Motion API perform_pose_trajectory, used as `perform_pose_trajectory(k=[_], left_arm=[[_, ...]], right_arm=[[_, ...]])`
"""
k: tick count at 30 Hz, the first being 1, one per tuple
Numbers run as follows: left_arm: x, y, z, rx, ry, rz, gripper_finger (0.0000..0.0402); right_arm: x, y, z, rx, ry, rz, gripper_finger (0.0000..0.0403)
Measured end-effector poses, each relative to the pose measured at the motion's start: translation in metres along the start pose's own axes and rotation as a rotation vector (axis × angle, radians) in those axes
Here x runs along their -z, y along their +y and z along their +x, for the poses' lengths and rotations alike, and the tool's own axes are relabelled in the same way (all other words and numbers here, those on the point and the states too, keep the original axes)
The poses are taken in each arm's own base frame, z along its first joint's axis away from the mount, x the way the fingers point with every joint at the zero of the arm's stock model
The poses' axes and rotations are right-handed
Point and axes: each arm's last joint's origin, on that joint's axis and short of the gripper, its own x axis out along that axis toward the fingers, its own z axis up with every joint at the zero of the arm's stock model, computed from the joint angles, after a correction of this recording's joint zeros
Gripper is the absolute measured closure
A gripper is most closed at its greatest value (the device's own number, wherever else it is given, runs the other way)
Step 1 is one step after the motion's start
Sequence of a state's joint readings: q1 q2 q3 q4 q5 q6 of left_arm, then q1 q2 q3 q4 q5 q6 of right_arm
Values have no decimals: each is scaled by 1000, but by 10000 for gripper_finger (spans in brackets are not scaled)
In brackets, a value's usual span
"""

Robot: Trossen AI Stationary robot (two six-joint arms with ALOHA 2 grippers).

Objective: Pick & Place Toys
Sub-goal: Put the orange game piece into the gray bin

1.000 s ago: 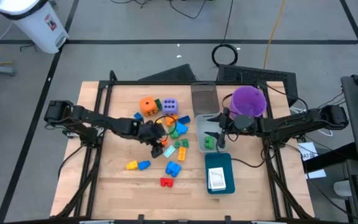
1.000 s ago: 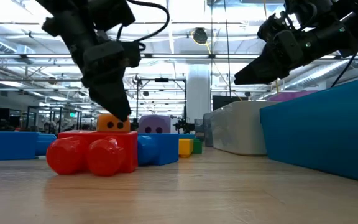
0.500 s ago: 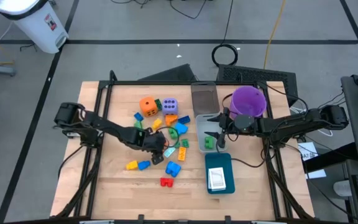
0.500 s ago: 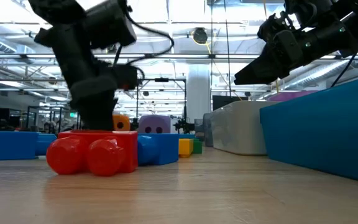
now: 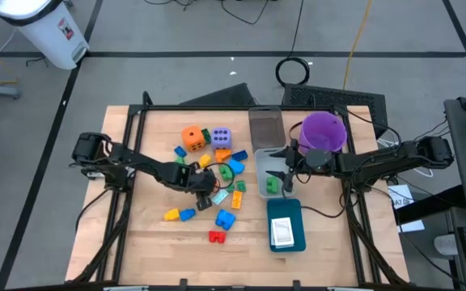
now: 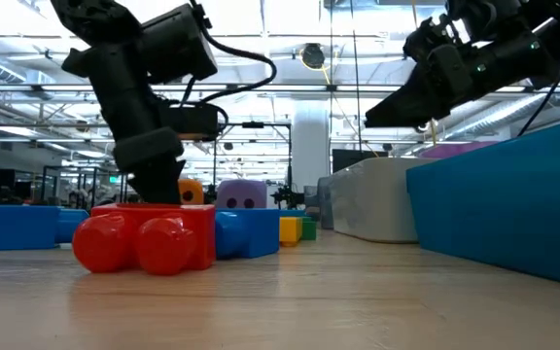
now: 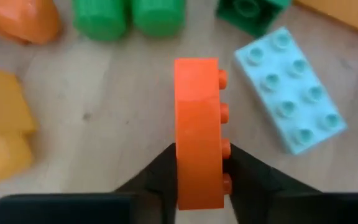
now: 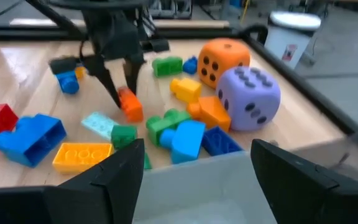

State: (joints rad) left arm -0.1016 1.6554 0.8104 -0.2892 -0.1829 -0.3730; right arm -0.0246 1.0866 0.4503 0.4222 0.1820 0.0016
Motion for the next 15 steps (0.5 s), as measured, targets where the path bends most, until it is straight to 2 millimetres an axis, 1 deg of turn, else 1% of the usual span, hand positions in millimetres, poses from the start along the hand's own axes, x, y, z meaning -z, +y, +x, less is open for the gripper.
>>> perform_pose_trajectory(k=[1,3,6,12,15], left_arm=[[-1,2,0,-9,-5,26,306],[-6,4,-1,-18,-16,64,305],[-19,3,-8,-9,-59,68,305],[-48,-16,-29,-30,-193,111,304],[-61,-28,-41,-40,-264,131,290]], right_arm=[[-2,0,0,0,-20,-9,135],[-7,0,0,0,-69,-5,135],[-14,0,-1,-5,-140,42,135],[-13,6,1,-74,-142,68,135],[-13,13,4,-107,-165,66,135]])
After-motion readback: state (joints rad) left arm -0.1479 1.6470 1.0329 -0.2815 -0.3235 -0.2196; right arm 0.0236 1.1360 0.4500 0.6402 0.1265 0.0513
